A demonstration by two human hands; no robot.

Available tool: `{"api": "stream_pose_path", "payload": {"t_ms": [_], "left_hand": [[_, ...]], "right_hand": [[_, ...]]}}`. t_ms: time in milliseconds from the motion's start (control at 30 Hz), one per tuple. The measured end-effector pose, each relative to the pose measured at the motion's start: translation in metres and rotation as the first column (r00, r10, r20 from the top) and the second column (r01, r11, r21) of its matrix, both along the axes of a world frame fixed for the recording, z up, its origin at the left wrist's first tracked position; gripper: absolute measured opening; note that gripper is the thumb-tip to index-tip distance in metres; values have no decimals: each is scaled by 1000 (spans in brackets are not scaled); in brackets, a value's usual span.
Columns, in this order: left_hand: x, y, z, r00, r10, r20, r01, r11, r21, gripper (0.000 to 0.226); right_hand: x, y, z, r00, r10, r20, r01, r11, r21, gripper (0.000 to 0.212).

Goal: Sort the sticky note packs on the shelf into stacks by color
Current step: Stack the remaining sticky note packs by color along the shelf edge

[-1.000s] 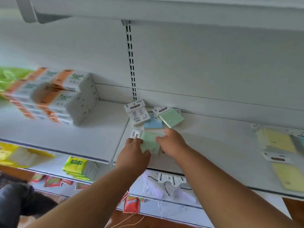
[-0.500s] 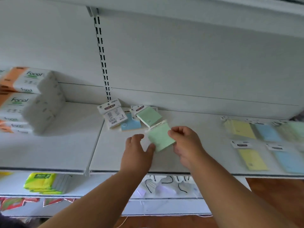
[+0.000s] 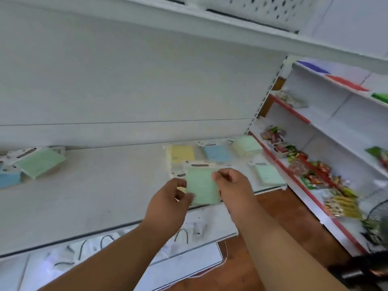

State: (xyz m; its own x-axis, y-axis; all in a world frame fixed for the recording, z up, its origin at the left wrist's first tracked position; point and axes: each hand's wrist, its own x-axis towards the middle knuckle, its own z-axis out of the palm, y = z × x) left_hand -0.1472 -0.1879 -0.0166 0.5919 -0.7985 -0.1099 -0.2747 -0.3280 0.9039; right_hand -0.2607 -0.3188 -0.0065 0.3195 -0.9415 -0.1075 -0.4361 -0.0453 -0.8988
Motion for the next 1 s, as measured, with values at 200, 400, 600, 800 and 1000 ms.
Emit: {"api": "stream_pose_path", "payload": {"t_ms": [200, 400, 600, 800, 1000], "left_hand": [[-114, -111, -7, 992, 17, 127, -31, 993, 110, 20], [-166, -201, 4, 949, -56, 311, -32, 962, 270, 33], [-172, -258, 6, 901, -107, 420, -89, 902, 422, 32], [-174, -266, -8, 902, -67, 426, -145, 883, 446, 33], [-169, -233, -6, 897, 48, 439, -207, 924, 323, 31]], "right_hand": [[-107, -112, -6, 994, 57, -92, -61, 997, -36, 20], [-153, -197, 8, 914, 113, -389, -160, 983, -91, 32], [-140, -250, 0, 777, 112, -619, -263, 952, -159, 29], [-143, -251, -15, 669, 65, -740, -390, 879, -275, 28], [-121, -215, -5, 773, 165, -612, -495, 761, -420, 18]]}}
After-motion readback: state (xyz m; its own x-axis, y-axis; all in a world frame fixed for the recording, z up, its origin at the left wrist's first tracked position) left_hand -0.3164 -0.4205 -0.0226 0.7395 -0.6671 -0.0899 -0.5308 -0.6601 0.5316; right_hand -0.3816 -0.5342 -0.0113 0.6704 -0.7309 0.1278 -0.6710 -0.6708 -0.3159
